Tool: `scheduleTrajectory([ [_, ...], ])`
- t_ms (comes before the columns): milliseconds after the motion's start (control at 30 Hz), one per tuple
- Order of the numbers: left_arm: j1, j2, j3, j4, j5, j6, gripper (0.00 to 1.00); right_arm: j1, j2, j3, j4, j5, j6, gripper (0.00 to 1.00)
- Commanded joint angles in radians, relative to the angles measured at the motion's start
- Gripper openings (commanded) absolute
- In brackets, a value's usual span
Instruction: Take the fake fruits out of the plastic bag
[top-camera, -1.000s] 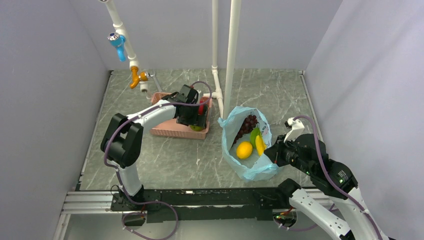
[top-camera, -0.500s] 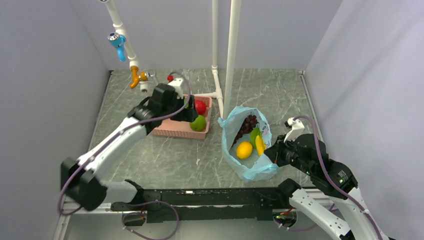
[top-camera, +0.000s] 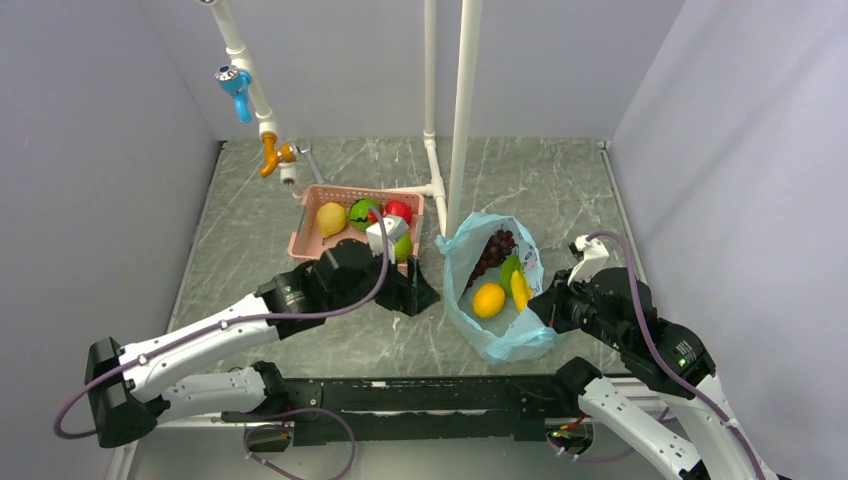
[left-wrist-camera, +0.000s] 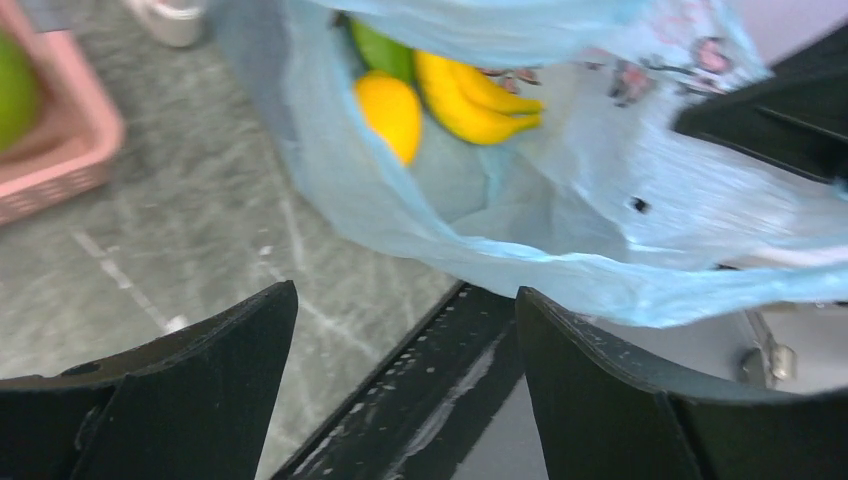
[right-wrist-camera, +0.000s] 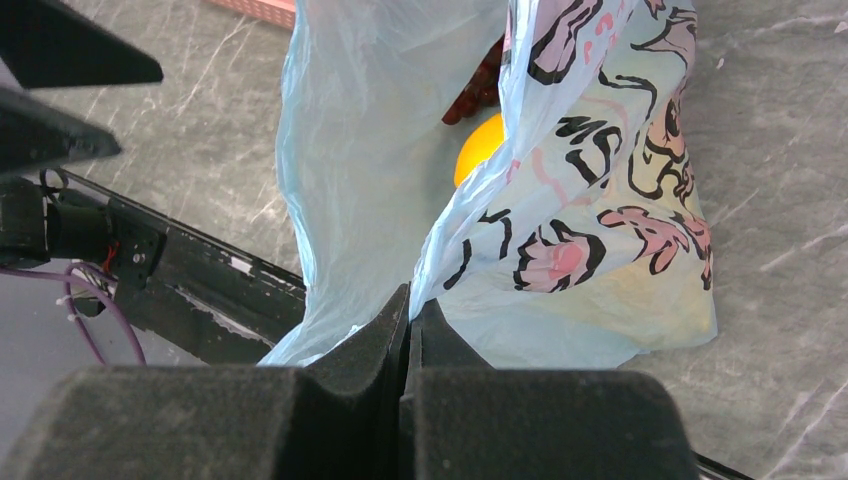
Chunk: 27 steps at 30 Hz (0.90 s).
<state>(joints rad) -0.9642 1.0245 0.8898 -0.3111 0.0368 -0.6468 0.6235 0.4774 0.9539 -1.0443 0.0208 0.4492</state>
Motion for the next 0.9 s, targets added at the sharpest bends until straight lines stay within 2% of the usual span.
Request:
scheduleTrajectory([
  [0, -0.115, 0.04, 0.021, 0.179, -0.087, -0.074, 0.85, 0.004, -0.001, 0.003, 0.052, 0.003, -0.001, 0.0],
  [200, -0.218, 0.251, 0.186, 0.192, -0.102, -0.024, 0.83, 0.005, -0.019, 0.0, 0.052, 0.004, 0.002, 0.0],
  [267, -0.227, 0.327, 0.25, 0.188, -0.097, -0.005, 0.81, 0.004, -0.02, 0.001, 0.051, 0.005, 0.002, 0.0],
  [367, -0.232, 0.45, 0.376, 0.115, -0.161, 0.023, 0.78, 0.006, -0.021, 0.0, 0.051, 0.002, 0.002, 0.0],
  [567, -0.233, 0.617, 0.491, 0.062, -0.244, 0.065, 0.75, 0.005, -0.019, 0.002, 0.053, 0.002, -0.001, 0.0],
  [667, -0.233, 0.676, 0.519, 0.053, -0.255, 0.079, 0.76, 0.005, -0.021, 0.003, 0.052, 0.002, -0.001, 0.0],
  [800, -0.234, 0.72, 0.501, 0.094, -0.284, 0.095, 0.83, 0.005, -0.022, 0.0, 0.051, 0.002, -0.002, 0.0],
  [867, -0.234, 0.769, 0.53, 0.064, -0.321, 0.114, 0.88, 0.005, -0.021, 0.0, 0.053, 0.004, 0.0, 0.0],
])
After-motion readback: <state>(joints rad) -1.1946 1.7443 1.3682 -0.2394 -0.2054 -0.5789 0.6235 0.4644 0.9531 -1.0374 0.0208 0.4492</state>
